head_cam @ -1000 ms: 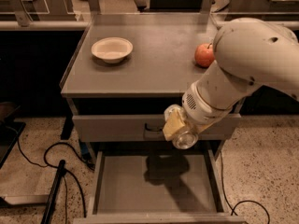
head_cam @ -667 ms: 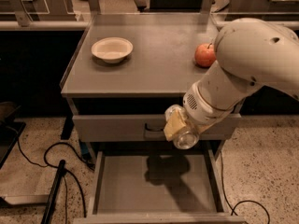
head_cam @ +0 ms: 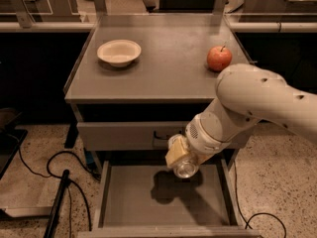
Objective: Place 7up can into middle drawer
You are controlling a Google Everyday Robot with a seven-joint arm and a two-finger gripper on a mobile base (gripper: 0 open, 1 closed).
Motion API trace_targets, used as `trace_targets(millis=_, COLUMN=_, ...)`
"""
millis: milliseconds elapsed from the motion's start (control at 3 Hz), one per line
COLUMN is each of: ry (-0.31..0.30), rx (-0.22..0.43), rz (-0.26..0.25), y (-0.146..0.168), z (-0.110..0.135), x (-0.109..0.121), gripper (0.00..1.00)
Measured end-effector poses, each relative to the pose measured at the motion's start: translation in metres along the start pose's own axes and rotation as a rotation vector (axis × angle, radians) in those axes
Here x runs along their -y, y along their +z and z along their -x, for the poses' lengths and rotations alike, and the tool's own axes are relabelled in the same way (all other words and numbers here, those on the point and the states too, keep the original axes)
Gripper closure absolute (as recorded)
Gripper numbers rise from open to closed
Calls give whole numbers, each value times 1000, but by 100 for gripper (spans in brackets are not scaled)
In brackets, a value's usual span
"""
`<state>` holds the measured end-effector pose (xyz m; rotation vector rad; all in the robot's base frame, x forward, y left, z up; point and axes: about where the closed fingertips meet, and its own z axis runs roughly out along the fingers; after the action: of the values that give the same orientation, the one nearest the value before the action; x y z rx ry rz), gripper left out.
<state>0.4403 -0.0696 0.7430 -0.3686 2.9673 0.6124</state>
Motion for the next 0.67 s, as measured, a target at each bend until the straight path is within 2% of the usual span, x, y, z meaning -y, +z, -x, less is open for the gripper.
trace_targets(millis=333, ry=77, rx=-6, rz=62, y=63, z=1, x=18, gripper=100)
trace_targets(millis=667, ry=78, rx=-6, rz=63, y=65, z=2, x=19, gripper=100)
